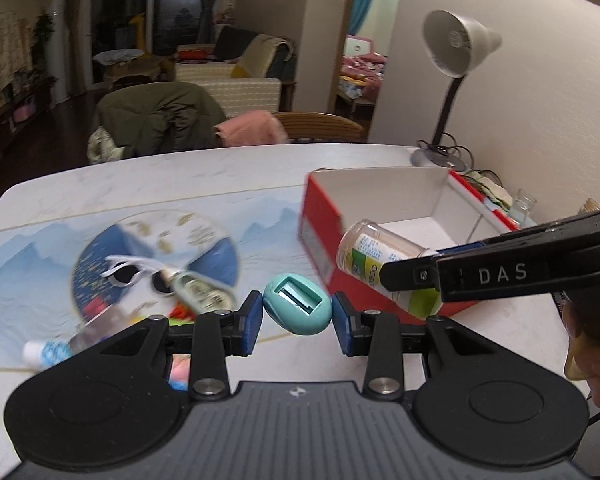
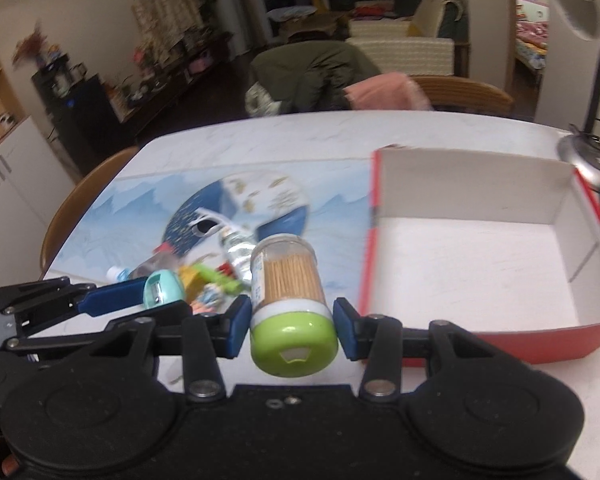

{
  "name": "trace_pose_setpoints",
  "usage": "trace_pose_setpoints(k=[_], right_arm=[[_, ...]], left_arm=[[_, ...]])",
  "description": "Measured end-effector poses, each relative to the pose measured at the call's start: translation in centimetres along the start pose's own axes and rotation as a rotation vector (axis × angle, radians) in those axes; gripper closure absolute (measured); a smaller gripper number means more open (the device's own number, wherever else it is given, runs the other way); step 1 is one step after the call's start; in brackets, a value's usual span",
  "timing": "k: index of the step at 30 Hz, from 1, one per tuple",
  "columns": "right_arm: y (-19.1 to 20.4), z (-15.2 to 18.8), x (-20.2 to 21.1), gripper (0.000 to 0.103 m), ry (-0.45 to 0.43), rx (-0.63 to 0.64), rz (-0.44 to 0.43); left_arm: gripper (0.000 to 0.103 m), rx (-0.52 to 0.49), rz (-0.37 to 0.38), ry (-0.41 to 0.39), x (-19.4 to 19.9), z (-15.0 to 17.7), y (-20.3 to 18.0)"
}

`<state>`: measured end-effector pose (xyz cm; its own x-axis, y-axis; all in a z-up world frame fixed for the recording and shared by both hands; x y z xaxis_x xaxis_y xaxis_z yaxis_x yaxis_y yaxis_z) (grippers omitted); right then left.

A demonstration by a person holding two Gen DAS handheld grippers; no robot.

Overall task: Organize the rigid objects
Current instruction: 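Carry the sharpener and toothpick jar with both tools into the red shoebox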

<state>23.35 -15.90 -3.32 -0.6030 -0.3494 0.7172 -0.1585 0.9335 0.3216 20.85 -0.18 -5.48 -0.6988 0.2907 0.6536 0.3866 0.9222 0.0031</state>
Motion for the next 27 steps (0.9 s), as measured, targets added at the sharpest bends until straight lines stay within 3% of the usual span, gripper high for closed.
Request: trace_pose_setpoints(k=[11, 27], right_arm=[[-6.6, -2.9, 0.8, 0.059, -0.066, -0.053, 0.072], [-16.0, -4.7, -0.6, 0.059, -0.066, -0.114, 0.19]], left_arm=[[0.066, -0.013, 0.066, 0.055, -5.4, -4.1, -4.2], [0.066, -0.148, 0.086, 0.133, -14.2, -8.3, -10.3]])
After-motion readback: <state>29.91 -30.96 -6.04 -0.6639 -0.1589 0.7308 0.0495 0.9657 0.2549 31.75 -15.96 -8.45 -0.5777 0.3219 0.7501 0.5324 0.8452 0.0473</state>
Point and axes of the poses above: each gripper's, at about its wrist camera, not at the fingertips, and x roughly against the way its jaws point, y to its left, z to its underside, the point moved 2 cm from there along -x, roughly the way its jaws point, and after that the axes turned 9 degrees about -x, right-handed, at the moved point
